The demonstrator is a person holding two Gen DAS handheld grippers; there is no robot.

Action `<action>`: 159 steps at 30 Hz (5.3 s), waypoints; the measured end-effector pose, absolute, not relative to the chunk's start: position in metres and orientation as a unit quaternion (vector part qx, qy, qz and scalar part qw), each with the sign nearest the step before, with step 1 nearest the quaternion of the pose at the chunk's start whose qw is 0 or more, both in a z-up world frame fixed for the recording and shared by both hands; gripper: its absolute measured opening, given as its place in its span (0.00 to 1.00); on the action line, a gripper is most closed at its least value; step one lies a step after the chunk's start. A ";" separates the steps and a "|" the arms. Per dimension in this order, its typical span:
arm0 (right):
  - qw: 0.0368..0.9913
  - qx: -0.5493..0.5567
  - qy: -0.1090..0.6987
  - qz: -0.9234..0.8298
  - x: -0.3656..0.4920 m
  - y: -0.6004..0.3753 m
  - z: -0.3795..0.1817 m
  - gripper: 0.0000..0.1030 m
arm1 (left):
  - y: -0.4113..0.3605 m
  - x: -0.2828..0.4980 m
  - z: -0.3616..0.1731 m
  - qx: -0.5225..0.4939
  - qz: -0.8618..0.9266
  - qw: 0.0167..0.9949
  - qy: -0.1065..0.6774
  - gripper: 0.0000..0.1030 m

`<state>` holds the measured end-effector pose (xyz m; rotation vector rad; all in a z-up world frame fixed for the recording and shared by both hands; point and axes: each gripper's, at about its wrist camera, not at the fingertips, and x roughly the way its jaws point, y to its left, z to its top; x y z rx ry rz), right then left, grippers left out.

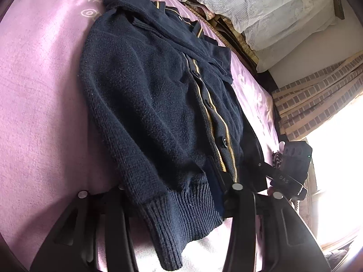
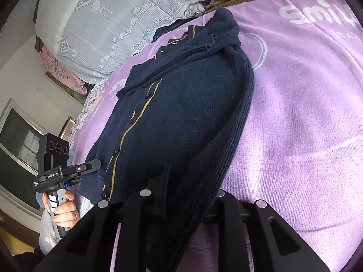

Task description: Fold small clothes

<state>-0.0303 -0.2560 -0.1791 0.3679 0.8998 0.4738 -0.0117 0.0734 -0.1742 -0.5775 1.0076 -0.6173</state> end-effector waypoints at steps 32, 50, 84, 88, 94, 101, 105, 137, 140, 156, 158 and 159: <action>0.838 0.207 0.432 0.260 -0.110 -0.270 -0.174 0.05 | 0.092 -0.100 -0.179 -0.284 -0.291 0.801 0.440 0.10; 0.808 0.310 0.401 0.300 -0.029 -0.277 -0.114 0.05 | 0.089 -0.037 -0.108 -0.259 -0.284 0.837 0.389 0.11; 0.786 0.417 0.408 0.207 0.171 -0.276 -0.175 0.03 | 0.100 0.159 -0.166 -0.337 -0.189 0.828 0.407 0.14; 0.785 0.411 0.403 0.228 0.170 -0.276 -0.170 0.16 | 0.107 0.155 -0.162 -0.356 -0.206 0.820 0.398 0.16; 0.797 0.408 0.362 0.257 0.144 -0.290 -0.136 0.62 | 0.134 0.115 -0.124 -0.354 -0.166 0.862 0.322 0.80; 0.824 0.372 0.348 0.246 0.119 -0.297 -0.120 0.49 | 0.144 0.093 -0.114 -0.314 -0.123 0.884 0.323 0.79; 0.835 0.329 0.364 0.248 0.099 -0.292 -0.122 0.38 | 0.137 0.079 -0.120 -0.271 -0.126 0.890 0.345 0.79; 0.905 0.220 0.318 0.177 0.141 -0.220 -0.091 0.35 | 0.085 0.127 -0.113 -0.197 -0.065 0.906 0.368 0.80; 0.908 0.232 0.282 0.205 0.130 -0.219 -0.071 0.36 | 0.049 0.118 -0.098 -0.131 -0.084 0.924 0.348 0.80; 0.901 0.068 0.383 0.189 0.144 -0.177 -0.088 0.22 | 0.069 0.202 -0.149 -0.169 -0.003 0.877 0.450 0.82; 0.897 0.075 0.404 0.163 0.167 -0.173 -0.100 0.22 | 0.059 0.198 -0.147 -0.143 0.010 0.883 0.446 0.82; 0.896 0.095 0.409 0.147 0.179 -0.177 -0.106 0.22 | 0.051 0.192 -0.145 -0.120 0.020 0.889 0.441 0.82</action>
